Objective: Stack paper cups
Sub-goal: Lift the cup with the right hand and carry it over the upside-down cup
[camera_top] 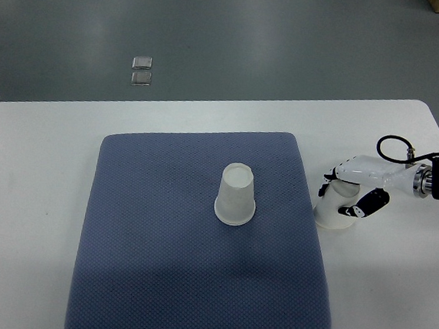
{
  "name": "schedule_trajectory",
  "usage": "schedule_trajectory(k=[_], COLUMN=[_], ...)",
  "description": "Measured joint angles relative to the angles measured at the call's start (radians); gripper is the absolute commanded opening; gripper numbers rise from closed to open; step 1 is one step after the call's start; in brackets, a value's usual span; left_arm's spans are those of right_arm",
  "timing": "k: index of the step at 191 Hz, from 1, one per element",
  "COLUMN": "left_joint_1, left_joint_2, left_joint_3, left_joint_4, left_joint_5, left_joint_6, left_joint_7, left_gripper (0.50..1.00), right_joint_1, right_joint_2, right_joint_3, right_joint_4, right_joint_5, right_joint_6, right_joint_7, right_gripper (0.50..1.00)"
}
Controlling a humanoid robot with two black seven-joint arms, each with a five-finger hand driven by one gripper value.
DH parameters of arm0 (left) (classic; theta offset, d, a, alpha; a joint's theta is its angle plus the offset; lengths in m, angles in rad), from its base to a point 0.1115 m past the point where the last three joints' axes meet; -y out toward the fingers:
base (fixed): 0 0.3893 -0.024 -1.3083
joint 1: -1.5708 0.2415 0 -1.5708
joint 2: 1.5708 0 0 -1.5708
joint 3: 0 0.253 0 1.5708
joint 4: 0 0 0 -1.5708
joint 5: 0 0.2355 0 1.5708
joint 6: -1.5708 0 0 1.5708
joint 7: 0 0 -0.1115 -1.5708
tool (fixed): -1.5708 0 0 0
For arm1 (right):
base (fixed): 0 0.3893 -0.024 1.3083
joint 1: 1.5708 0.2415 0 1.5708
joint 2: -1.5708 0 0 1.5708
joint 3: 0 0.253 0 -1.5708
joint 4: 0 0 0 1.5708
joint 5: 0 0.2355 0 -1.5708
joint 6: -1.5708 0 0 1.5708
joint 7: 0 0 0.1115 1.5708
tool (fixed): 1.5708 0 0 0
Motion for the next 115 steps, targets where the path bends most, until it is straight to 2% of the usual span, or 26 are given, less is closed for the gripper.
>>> schedule_trajectory(k=[44, 115], left_joint_1=[0.000, 0.000], left_joint_2=[0.000, 0.000], left_joint_3=[0.000, 0.000], left_joint_4=[0.000, 0.000], left_joint_5=[0.000, 0.000], left_joint_6=[0.000, 0.000], left_joint_7=[0.000, 0.000], left_gripper=[1.000, 1.000], right_joint_1=[0.058, 0.216], right_joint_2=[-0.015, -0.029], right_joint_3=[0.002, 0.004], right_joint_4=[0.006, 0.058], right_joint_5=[0.002, 0.009], right_joint_6=[0.008, 0.080], right_joint_7=[0.001, 0.003], right_gripper=[0.623, 0.623])
